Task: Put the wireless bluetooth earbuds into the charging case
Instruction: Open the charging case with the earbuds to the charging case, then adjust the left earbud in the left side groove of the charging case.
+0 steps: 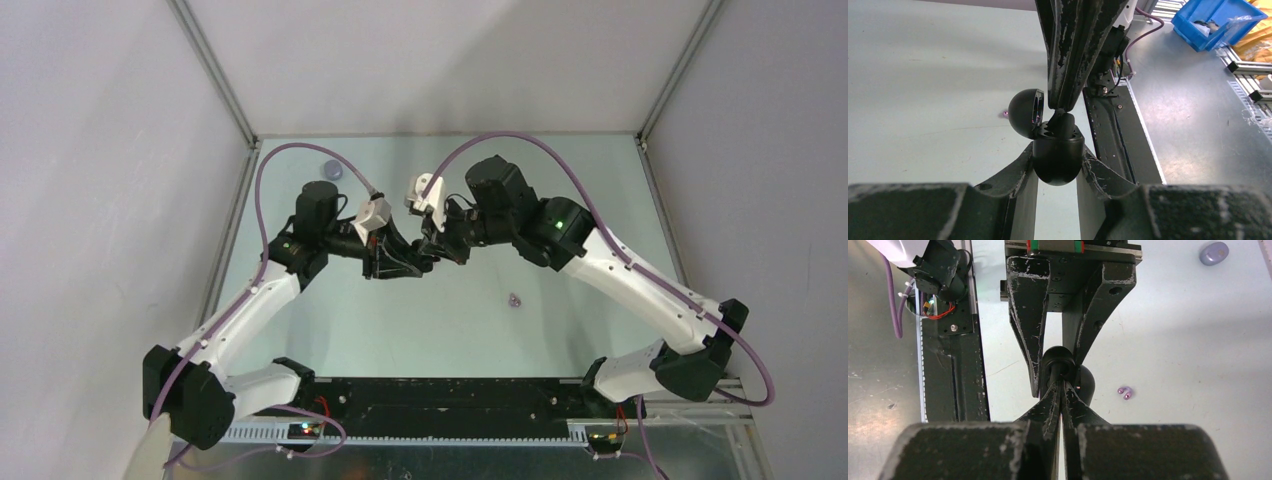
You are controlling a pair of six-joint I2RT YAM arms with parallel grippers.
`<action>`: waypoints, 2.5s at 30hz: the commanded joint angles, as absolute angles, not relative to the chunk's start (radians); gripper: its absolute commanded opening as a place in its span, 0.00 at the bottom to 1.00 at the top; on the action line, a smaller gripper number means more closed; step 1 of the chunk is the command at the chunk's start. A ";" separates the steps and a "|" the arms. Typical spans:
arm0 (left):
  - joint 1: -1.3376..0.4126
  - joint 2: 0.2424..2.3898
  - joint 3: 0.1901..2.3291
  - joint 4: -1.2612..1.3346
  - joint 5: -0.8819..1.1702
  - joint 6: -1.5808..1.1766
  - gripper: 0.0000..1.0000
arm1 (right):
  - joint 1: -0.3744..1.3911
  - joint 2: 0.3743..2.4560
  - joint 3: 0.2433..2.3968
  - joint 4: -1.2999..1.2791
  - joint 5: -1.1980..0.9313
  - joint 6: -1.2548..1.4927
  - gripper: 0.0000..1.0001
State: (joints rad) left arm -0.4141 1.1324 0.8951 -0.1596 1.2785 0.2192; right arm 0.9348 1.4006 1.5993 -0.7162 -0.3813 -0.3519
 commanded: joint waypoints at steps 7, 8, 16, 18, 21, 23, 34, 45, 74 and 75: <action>-0.418 1.131 0.897 -0.153 1.296 0.231 0.00 | 0.960 1.438 1.673 -0.735 -0.384 -0.356 0.12; -0.418 1.131 0.897 -0.153 1.296 0.231 0.00 | 0.961 1.441 1.676 -0.739 -0.386 -0.357 0.12; -0.417 1.131 0.897 -0.154 1.296 0.233 0.00 | 0.959 1.444 1.708 -0.766 -0.417 -0.356 0.15; -0.419 1.131 0.897 -0.154 1.296 0.232 0.00 | 0.959 1.445 1.714 -0.769 -0.420 -0.359 0.16; -0.420 1.132 0.897 -0.156 1.296 0.232 0.00 | 0.956 1.456 1.719 -0.774 -0.421 -0.363 0.16; -0.420 1.129 0.897 -0.155 1.296 0.234 0.00 | 0.952 1.464 1.722 -0.776 -0.426 -0.364 0.16; -0.419 1.126 0.897 -0.168 1.296 0.248 0.00 | 0.923 1.478 1.709 -0.770 -0.447 -0.368 0.09; -0.421 1.126 0.902 -0.174 1.302 0.254 0.00 | 0.852 1.432 1.657 -0.727 -0.576 -0.335 0.00; -0.420 1.124 0.902 -0.180 1.305 0.257 0.00 | 0.878 1.477 1.627 -0.695 -0.580 -0.309 0.00; -0.421 1.124 0.903 -0.180 1.305 0.256 0.00 | 0.880 1.472 1.630 -0.696 -0.566 -0.310 0.00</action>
State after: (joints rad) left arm -0.4168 1.1324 0.8951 -0.1974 1.2858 0.2371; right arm 0.8619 1.4685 1.6337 -0.7174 -0.6228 -0.2901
